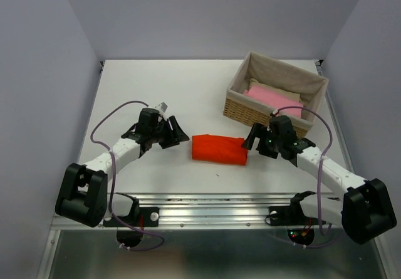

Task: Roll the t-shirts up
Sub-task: Pick up the T-shirt from the center of the board.

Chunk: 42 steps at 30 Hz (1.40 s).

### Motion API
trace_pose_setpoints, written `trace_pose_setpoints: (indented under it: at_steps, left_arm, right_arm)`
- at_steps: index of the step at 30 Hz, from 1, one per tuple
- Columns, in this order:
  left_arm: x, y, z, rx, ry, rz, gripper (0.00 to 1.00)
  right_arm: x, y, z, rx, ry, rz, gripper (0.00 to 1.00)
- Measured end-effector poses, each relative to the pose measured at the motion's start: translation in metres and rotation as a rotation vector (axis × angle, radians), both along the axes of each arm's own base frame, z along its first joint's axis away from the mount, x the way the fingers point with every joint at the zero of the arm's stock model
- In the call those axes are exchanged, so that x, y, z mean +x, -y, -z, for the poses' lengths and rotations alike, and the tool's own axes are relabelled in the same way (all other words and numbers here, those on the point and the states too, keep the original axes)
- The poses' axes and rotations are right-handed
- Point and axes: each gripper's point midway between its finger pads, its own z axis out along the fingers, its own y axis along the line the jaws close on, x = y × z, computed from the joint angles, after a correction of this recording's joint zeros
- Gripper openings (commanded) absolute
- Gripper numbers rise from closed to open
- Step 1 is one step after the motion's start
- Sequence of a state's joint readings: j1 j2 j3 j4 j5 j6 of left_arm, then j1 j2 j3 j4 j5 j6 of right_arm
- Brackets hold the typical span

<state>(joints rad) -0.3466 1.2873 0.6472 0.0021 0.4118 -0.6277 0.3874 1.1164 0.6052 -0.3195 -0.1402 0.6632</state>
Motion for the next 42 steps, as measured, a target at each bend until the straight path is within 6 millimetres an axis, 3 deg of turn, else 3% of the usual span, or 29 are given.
trace_pose_setpoints:
  at_steps: [10, 14, 18, 21, 25, 28, 35, 42]
  left_arm:
    - [0.0, 0.001, -0.003, -0.018, 0.003, -0.011, 0.66]
    - [-0.002, 0.002, -0.001, -0.025, 0.002, -0.005, 0.66]
    - [-0.008, 0.003, 0.003, -0.036, -0.012, 0.011, 0.68]
    - [-0.011, 0.004, 0.006, -0.042, -0.021, 0.02, 0.81]
    - [-0.014, 0.006, 0.008, -0.057, -0.026, 0.024, 0.9]
    - [-0.017, 0.005, 0.012, -0.061, -0.035, 0.024, 0.9]
    - [-0.016, 0.005, 0.026, -0.046, -0.067, 0.019, 0.77]
    - [-0.018, 0.015, 0.049, -0.082, -0.121, 0.057, 0.73]
  right_arm:
    - [0.0, -0.025, 0.038, 0.066, -0.043, -0.05, 0.93]
    - [0.007, -0.035, 0.036, 0.094, -0.013, -0.064, 0.86]
    - [0.011, -0.042, 0.039, 0.118, 0.002, -0.072, 0.67]
    - [0.014, -0.048, 0.043, 0.128, 0.003, -0.077, 0.42]
    - [0.01, -0.053, 0.051, 0.126, -0.02, -0.086, 0.22]
    - [0.012, -0.055, 0.05, 0.133, -0.015, -0.084, 0.09]
    - [0.011, -0.056, 0.05, 0.131, -0.013, -0.088, 0.05]
    - [0.012, -0.057, 0.051, 0.132, -0.013, -0.091, 0.05]
